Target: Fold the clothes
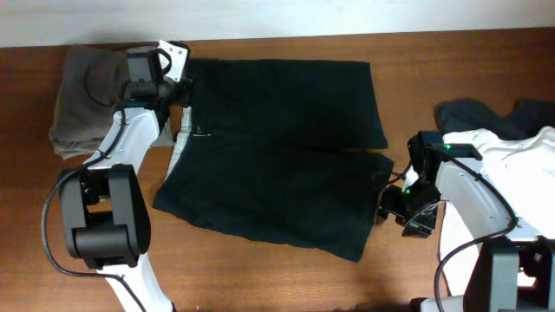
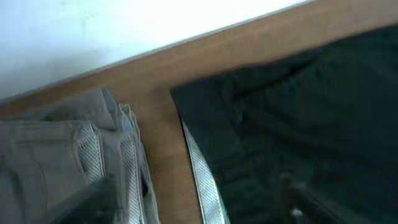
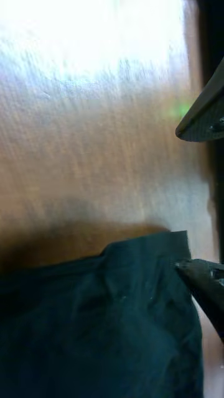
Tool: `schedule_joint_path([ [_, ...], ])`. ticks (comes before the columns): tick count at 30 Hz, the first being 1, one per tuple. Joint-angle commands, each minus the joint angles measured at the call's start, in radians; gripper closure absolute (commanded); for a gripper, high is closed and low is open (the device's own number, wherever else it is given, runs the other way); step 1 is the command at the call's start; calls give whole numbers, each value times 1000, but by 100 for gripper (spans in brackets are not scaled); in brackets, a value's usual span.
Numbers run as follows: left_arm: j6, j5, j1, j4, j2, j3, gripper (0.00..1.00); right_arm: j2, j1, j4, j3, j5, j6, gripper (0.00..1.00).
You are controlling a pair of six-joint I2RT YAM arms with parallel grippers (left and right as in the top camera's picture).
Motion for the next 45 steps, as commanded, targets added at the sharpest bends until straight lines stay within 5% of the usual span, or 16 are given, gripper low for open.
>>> schedule_joint_path([
  [1,1,-21,6,-134,1,74,13,-12,44,49,-125,-187,-20,36],
  [8,-89,-21,8,-564,-220,209,13,-12,235,386,-336,-327,139,36],
  [9,-107,-21,8,-623,-263,209,13,-12,240,391,-336,-326,140,61],
  [11,-132,-17,8,-721,-316,209,13,-12,228,390,-333,-278,140,91],
  [12,-135,-18,8,-776,-334,209,13,-12,211,377,-326,-233,140,96],
  [17,-245,-16,8,-983,-343,207,13,-46,59,180,-178,21,135,96],
  [24,-263,28,8,-1260,-343,159,14,-92,-23,127,-67,53,83,96],
  [32,-417,126,97,-1041,-343,-348,14,-92,-23,126,-67,52,56,96],
  [33,-420,153,121,-999,-343,-398,16,-92,-23,126,-67,52,56,96],
  [36,-420,207,162,-874,-343,-525,48,-92,-23,135,-67,52,57,96],
  [42,-447,273,165,-562,-343,-705,49,-92,-23,137,-67,52,56,96],
  [45,-446,273,165,-561,-343,-716,54,-92,-23,134,-67,52,56,96],
])
